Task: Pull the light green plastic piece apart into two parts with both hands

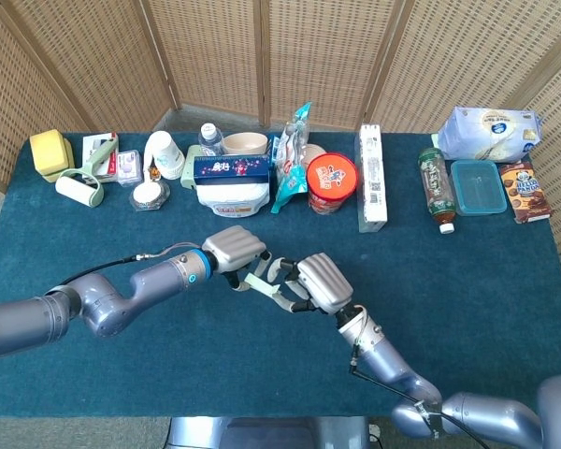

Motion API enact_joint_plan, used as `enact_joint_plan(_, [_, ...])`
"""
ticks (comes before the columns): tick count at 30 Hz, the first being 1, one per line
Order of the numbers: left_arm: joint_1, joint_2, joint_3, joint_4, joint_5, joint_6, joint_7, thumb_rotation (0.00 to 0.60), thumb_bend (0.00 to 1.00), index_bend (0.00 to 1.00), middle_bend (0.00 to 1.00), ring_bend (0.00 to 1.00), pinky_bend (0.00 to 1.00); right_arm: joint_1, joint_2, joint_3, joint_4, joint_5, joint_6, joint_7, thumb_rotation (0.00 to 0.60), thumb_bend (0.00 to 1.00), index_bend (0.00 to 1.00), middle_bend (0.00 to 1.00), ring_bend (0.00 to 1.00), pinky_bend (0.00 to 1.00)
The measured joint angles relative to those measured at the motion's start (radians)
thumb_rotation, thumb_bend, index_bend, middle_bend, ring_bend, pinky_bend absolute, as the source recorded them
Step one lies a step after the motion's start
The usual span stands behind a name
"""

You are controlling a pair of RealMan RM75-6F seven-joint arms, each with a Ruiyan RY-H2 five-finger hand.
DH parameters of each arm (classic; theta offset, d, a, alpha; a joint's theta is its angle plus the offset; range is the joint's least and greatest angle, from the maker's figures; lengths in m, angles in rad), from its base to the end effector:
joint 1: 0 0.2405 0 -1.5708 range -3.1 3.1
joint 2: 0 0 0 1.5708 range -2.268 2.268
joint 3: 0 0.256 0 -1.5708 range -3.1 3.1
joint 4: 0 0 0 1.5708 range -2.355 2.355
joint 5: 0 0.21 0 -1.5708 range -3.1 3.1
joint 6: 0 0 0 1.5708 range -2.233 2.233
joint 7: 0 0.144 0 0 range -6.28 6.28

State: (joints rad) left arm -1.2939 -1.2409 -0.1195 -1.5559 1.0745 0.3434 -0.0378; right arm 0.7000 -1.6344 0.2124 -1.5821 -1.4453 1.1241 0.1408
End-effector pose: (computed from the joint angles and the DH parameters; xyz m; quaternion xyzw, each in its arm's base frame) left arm -0.0231 0.3867 0.0131 -0.8813 -0.3455 -0.2366 0.2188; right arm -0.0757 -0.3035 -0.0152 0.6477 -0.4484 0.5762 0.2176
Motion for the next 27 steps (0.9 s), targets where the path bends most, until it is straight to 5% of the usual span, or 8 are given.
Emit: enact_joint_plan(27, [-0.018,-0.001,0.014,-0.006,-0.011,0.001,0.006,0.6,0.35,0.6,1.0,1.0,1.0,0.008,-0.016,0.007,0.005,0.006,0.004,-0.004,0.6,0.33,0.61,1.0,0.95,0.81])
